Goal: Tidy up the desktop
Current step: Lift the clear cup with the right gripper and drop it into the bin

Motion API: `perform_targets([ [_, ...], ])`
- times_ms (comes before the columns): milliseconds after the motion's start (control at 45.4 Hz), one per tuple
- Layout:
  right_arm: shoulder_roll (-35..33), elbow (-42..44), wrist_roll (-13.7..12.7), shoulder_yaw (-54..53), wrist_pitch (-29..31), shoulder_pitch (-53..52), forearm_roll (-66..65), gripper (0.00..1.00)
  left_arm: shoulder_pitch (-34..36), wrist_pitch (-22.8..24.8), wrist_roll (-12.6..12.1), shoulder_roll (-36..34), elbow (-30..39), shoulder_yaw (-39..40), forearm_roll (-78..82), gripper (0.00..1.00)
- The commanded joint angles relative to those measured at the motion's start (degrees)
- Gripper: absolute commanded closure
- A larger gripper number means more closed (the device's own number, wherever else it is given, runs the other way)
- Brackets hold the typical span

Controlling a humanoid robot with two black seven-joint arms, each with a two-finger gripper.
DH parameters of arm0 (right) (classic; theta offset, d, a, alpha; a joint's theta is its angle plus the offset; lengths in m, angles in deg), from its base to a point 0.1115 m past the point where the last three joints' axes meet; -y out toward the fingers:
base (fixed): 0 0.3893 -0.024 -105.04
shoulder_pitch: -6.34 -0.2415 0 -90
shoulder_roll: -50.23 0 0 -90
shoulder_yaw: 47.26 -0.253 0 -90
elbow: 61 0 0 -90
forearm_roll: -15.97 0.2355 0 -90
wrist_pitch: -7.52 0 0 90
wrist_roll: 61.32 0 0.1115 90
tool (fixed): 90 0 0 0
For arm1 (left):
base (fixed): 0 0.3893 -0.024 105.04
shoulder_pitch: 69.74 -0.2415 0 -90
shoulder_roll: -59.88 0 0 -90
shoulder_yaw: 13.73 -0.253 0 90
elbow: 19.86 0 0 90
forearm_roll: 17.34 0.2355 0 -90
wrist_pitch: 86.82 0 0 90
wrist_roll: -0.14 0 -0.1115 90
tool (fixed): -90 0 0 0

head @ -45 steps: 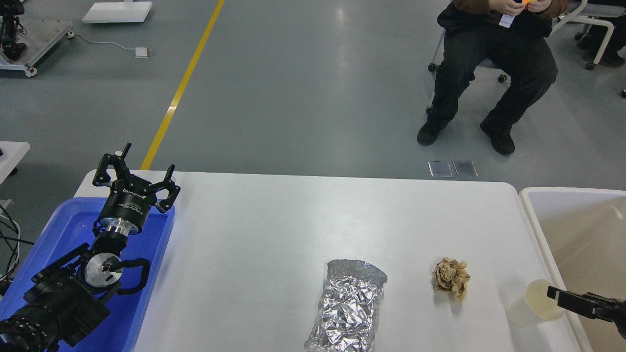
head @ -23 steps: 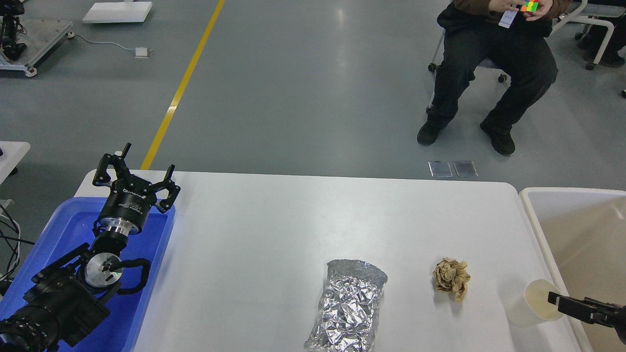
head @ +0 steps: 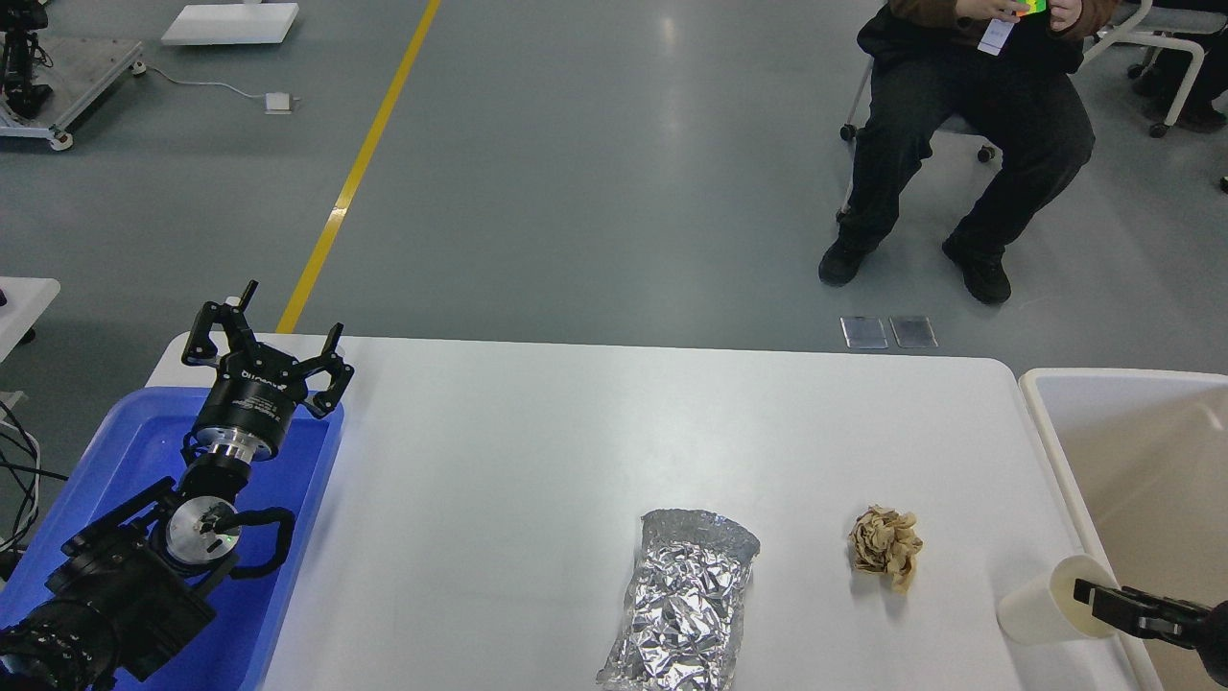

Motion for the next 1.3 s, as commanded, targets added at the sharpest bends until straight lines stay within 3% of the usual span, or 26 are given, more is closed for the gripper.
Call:
perform_targets([
  [0, 0.5, 1.7, -0.1, 1.1, 0.1, 0.1, 0.1, 0.78, 0.0, 0.0, 0.0, 0.0, 0.0, 0.0, 0.0, 0.0],
  [44, 0.5, 2.1, -0.2, 1.2, 0.1, 0.0, 0.1, 0.93, 0.0, 0.0, 0.0, 0.0, 0.0, 0.0, 0.0, 0.0],
  [88, 0.4, 2.1, -0.3, 1.2, 0.2, 0.0, 0.1, 1.0, 0.0, 0.0, 0.0, 0.0, 0.0, 0.0, 0.0, 0.0],
  [396, -1.3, 1.7, 0.2, 0.4, 0.3, -0.1, 0.2, 1.0, 0.0, 0.0, 0.0, 0.0, 0.0, 0.0, 0.0, 0.0],
  [661, -10.6, -7.6, 3.2, 0.3, 1.2, -2.2, 2.3, 1.0, 0.0, 0.0, 0.0, 0.0, 0.0, 0.0, 0.1, 0.0],
  [991, -30.2, -30.3, 3.7, 0.0, 9.8, -12.0, 2.4, 1.0, 0.0, 0.0, -0.1, 0.0, 0.0, 0.0, 0.1, 0.0],
  [1277, -36.7, -31.4, 3.6, -3.5, 19.8, -18.8, 2.3, 1.0, 0.0, 0.1, -0.1, 0.0, 0.0, 0.0, 0.1, 0.0],
])
